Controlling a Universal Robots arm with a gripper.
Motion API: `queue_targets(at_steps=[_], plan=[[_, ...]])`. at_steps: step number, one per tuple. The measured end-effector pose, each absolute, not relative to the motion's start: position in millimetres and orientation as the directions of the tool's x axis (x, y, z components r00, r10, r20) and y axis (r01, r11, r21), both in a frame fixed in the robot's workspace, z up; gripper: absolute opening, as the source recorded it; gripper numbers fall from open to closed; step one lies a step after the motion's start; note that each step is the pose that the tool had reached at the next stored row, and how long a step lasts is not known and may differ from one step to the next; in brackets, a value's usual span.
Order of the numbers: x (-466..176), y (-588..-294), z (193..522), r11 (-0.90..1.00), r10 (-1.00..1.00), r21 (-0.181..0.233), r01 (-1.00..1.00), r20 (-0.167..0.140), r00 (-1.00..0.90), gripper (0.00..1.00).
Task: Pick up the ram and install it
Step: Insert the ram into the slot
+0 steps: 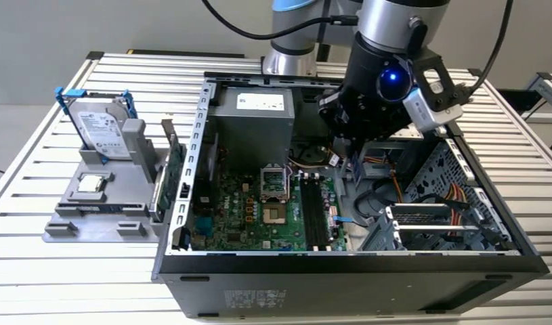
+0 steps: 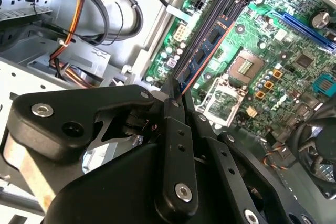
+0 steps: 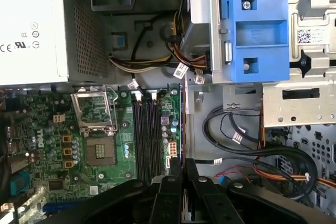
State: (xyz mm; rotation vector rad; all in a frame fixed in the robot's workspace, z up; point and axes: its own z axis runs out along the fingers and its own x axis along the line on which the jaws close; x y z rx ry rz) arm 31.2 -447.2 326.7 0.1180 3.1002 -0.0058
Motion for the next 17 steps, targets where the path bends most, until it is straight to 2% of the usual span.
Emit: queue_targets(at_steps=[17], plan=[[29.9, -447.2, 317.9, 0.997, 0.08, -0.019, 0.081, -0.041, -0.996, 0.0]])
